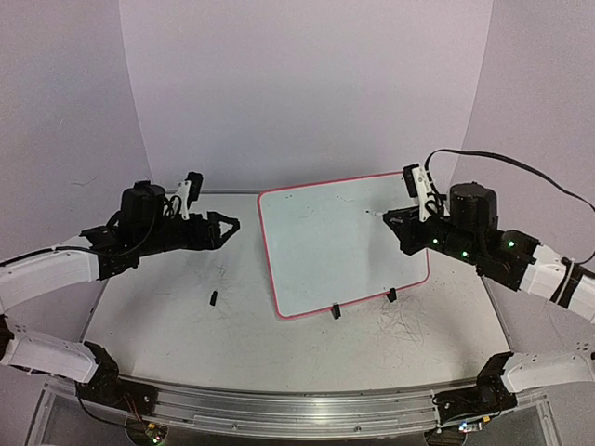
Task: Write a sentence on the whiteboard
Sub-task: Hold the whiteboard.
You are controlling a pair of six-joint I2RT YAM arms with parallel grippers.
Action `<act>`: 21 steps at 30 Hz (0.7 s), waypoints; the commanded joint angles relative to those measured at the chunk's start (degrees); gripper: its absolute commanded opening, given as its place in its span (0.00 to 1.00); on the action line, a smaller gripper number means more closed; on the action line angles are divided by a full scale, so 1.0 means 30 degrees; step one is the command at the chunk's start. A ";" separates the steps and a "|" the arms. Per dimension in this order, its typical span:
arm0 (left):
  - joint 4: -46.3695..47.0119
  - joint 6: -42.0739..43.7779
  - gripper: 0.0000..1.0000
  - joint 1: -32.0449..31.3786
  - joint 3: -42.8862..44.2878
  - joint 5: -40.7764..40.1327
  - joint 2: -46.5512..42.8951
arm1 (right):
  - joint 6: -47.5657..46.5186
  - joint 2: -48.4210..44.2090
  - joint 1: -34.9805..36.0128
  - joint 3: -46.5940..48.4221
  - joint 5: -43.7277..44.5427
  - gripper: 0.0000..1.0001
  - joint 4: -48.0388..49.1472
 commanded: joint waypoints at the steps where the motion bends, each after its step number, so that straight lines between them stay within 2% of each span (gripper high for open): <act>1: 0.2976 0.0803 0.85 0.0288 0.1462 0.3819 0.1983 | -0.0989 0.1488 0.1139 0.1407 -0.2860 0.00 0.2201; 3: 0.3166 0.0892 0.85 0.0460 0.1858 0.4212 0.2850 | -0.1048 0.2645 0.2007 0.1883 -0.2703 0.00 0.2641; 10: 0.4615 0.0723 0.71 0.0993 0.3218 0.7140 0.5343 | -0.2428 0.6387 0.4066 0.3628 -0.2647 0.00 0.3837; 15: 0.5522 0.0618 0.66 0.1183 0.3998 0.8241 0.7048 | -0.3426 0.7865 0.4919 0.3692 -0.2330 0.00 0.5167; 21: 0.5898 0.0826 0.54 0.1260 0.4534 0.9074 0.8185 | -0.3800 0.8733 0.5642 0.3336 -0.0967 0.00 0.6682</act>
